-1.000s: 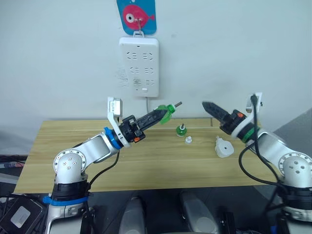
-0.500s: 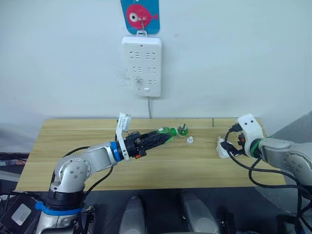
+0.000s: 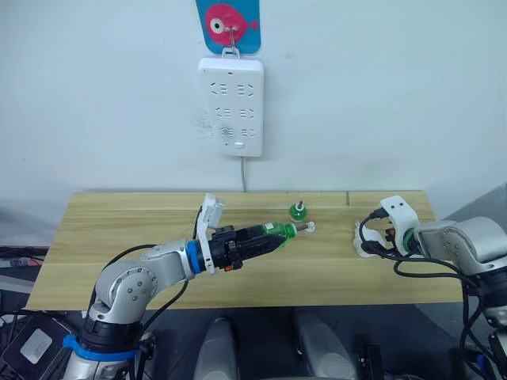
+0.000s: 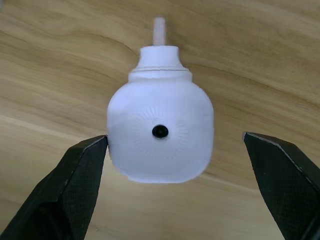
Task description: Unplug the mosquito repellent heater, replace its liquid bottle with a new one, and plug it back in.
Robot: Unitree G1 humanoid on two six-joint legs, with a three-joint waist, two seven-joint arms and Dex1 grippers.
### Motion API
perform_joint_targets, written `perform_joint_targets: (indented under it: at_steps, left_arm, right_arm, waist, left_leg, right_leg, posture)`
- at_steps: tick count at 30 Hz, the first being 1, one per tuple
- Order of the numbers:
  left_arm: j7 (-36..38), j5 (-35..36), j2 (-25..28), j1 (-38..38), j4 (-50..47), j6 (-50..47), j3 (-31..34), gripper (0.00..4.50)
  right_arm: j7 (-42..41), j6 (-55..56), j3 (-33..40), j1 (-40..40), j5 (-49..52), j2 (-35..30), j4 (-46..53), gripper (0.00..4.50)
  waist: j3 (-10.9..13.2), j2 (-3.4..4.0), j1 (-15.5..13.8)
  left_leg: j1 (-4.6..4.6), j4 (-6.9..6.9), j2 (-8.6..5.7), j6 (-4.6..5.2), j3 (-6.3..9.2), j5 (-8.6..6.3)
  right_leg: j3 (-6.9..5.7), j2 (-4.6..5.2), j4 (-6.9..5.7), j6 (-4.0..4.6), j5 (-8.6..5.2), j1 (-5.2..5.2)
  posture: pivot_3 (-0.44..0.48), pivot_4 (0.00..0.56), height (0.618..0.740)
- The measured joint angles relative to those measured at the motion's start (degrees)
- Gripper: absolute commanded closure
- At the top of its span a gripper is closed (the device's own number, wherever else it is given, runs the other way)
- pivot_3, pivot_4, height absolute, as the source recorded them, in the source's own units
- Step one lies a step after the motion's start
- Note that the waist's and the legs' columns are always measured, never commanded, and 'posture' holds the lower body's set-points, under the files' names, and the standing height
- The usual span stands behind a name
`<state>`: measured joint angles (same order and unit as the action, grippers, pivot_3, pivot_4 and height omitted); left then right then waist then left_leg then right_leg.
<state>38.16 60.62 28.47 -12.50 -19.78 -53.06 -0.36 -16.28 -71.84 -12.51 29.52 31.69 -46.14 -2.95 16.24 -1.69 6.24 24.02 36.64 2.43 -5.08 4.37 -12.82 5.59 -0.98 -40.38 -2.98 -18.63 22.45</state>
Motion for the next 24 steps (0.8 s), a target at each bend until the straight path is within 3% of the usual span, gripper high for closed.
perform_joint_targets:
  at_steps: [8, 17, 20, 23, 24]
  left_arm:
    - [0.19, -0.57, -0.67, 0.90, -0.17, 0.00, -0.33, 2.20]
    - [1.40, -1.11, -0.63, 0.95, -0.25, 0.00, -0.33, 2.20]
    - [1.55, -1.49, -0.63, 0.93, -0.24, 0.01, -0.33, 2.20]
    - [2.10, -1.90, -0.62, 0.89, -0.24, 0.01, -0.35, 2.20]
    - [2.44, -1.99, -0.61, 0.85, -0.24, 0.00, -0.35, 2.20]
  right_arm:
    - [-7.01, 4.00, -2.38, 2.73, -6.96, 1.90, -6.98, 0.00]
    - [-15.07, 6.31, -5.41, 2.88, -11.85, 1.83, -6.67, 0.00]
    - [-16.33, 7.00, -5.80, 2.75, -13.56, 1.83, -6.43, 0.55]
    - [-17.14, 7.37, -5.76, 2.56, -14.87, 1.61, -5.99, 1.53]
    - [-17.50, 7.37, -5.63, 2.46, -15.05, 1.42, -5.75, 1.54]
  waist:
    - [0.02, 0.01, -0.13]
    - [0.02, 0.02, -0.16]
    - [0.02, 0.02, -0.18]
    - [0.02, 0.01, -0.17]
    - [0.02, 0.01, -0.17]
  left_leg:
    - [0.02, -0.15, 0.00, 0.02, 0.01, -0.02]
    - [0.02, -0.38, 0.01, 0.01, 0.02, -0.02]
    - [0.01, -0.43, 0.01, 0.01, 0.03, -0.02]
    - [-0.01, -0.43, 0.01, 0.01, 0.03, -0.02]
    - [-0.01, -0.43, 0.01, 0.01, 0.03, -0.02]
  right_leg:
    - [-0.03, 0.02, 0.18, 0.24, 0.14, -0.01]
    - [-0.08, 0.05, 0.42, 0.26, 0.16, -0.03]
    - [-0.09, 0.05, 0.42, 0.26, 0.16, -0.04]
    - [-0.09, 0.05, 0.42, 0.26, 0.16, -0.04]
    - [-0.09, 0.05, 0.42, 0.26, 0.16, -0.05]
  posture:
    - [-0.132, 0.281, 0.729]
    - [-0.133, 0.275, 0.729]
    - [-0.136, 0.273, 0.729]
    - [-0.143, 0.269, 0.729]
    - [-0.147, 0.267, 0.729]
